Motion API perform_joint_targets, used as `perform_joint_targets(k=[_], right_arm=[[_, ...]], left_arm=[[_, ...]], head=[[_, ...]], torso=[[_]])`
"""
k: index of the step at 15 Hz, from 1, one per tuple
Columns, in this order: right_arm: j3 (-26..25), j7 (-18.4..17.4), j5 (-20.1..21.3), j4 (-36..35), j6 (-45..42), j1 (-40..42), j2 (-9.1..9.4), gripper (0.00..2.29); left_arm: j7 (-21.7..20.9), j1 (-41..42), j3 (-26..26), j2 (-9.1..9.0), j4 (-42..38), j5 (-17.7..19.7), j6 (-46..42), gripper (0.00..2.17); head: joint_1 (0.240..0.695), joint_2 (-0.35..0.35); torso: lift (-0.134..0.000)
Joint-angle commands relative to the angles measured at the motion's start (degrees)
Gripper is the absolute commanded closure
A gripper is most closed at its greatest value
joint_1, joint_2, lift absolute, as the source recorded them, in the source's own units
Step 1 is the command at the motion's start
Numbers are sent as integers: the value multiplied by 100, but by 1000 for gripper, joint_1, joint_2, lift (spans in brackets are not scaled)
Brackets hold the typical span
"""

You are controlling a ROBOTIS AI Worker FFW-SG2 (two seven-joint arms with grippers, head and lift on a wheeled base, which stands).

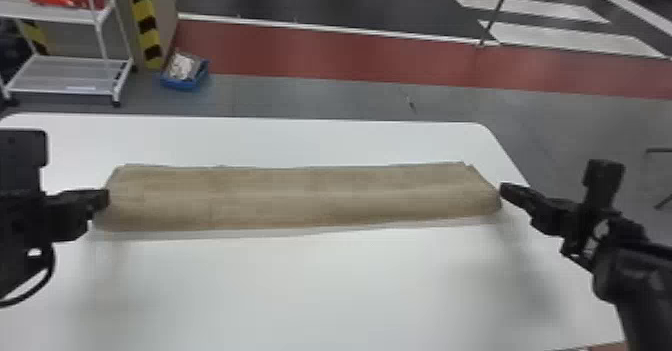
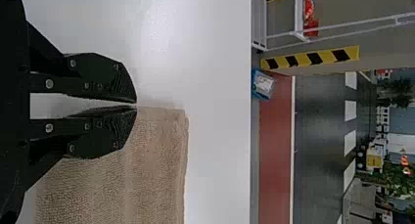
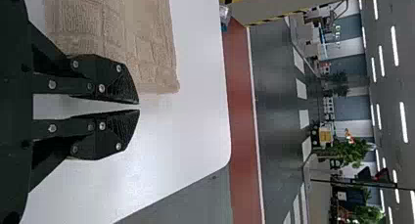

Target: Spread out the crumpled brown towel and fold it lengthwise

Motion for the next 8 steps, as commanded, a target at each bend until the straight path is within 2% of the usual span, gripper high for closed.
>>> perform_joint_targets(k=[1, 2, 3, 4, 8], right_arm=[[0, -1, -9, -41, 16, 65, 20, 272], [-88, -18, -44, -226, 86, 144, 29, 265], [-88, -45, -97, -305, 86, 162, 37, 174], [-96, -45, -123, -331, 104, 162, 37, 120], [-105, -1, -220, -446, 262, 162, 2, 120]], left_arm=[[0, 16, -4, 8, 10, 0, -190, 502], [43, 16, -4, 8, -7, 0, -190, 458], [43, 25, -4, 17, -25, 0, -190, 248], [43, 43, 4, 17, -43, 0, -190, 167], [43, 87, 31, 34, -78, -8, -295, 161]], head=[[695, -211], [695, -211], [695, -210], [695, -210], [695, -209]], torso=[[-124], [-124], [-124], [-124], [-124]])
